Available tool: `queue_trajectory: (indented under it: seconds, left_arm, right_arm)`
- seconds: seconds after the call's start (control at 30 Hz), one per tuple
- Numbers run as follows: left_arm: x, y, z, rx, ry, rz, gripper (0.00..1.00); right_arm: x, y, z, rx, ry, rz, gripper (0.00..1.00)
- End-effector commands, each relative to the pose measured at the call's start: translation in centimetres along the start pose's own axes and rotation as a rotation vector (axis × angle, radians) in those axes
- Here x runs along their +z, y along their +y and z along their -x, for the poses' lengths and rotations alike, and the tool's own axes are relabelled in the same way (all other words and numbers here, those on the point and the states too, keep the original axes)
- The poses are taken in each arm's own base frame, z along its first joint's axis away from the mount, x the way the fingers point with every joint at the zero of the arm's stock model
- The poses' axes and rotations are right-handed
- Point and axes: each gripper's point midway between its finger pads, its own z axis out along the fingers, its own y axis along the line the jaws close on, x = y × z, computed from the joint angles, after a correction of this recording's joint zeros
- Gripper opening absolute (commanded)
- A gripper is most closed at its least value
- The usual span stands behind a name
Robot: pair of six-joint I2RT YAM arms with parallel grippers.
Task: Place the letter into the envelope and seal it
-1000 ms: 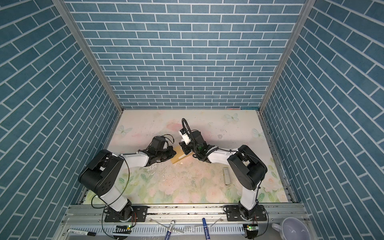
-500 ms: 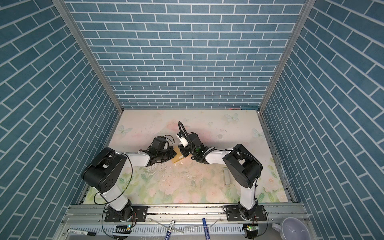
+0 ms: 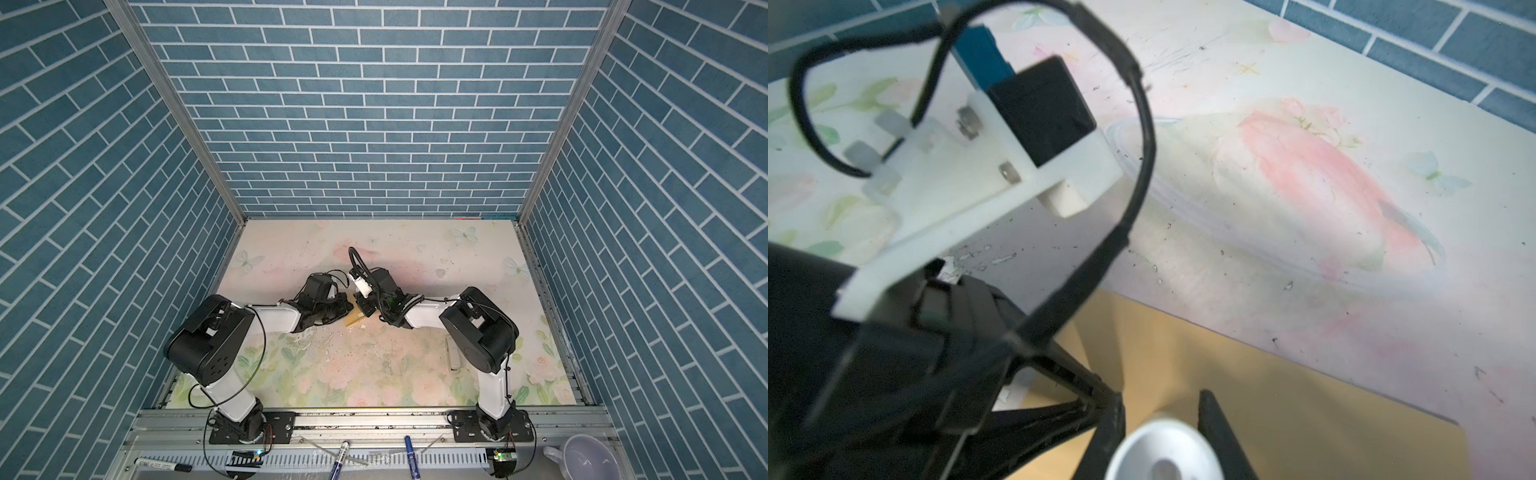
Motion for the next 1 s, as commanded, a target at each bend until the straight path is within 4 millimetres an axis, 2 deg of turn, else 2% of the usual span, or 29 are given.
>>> queue_trajectory:
  seconds: [0.0,0.37,0.97]
  left_arm:
    - [0.7,3.1,-1.3,-0.025,0.041,0.107,0.00]
    - [0.9,4.1,-1.9,-0.031,0.059,0.142,0.00]
    - [0.8,5.4,-2.4,-0.007,0.097,0.221,0.00]
  right_arm:
    - [0.6,-0.4,-0.1,-0.071,0.041,-0.027,0.00]
    - [0.3,-1.7,-2.1,-0.105,0.118,-0.103,0.00]
    - [0.1,-3.7,-2.8,-0.127,0.144,-0.179,0.00]
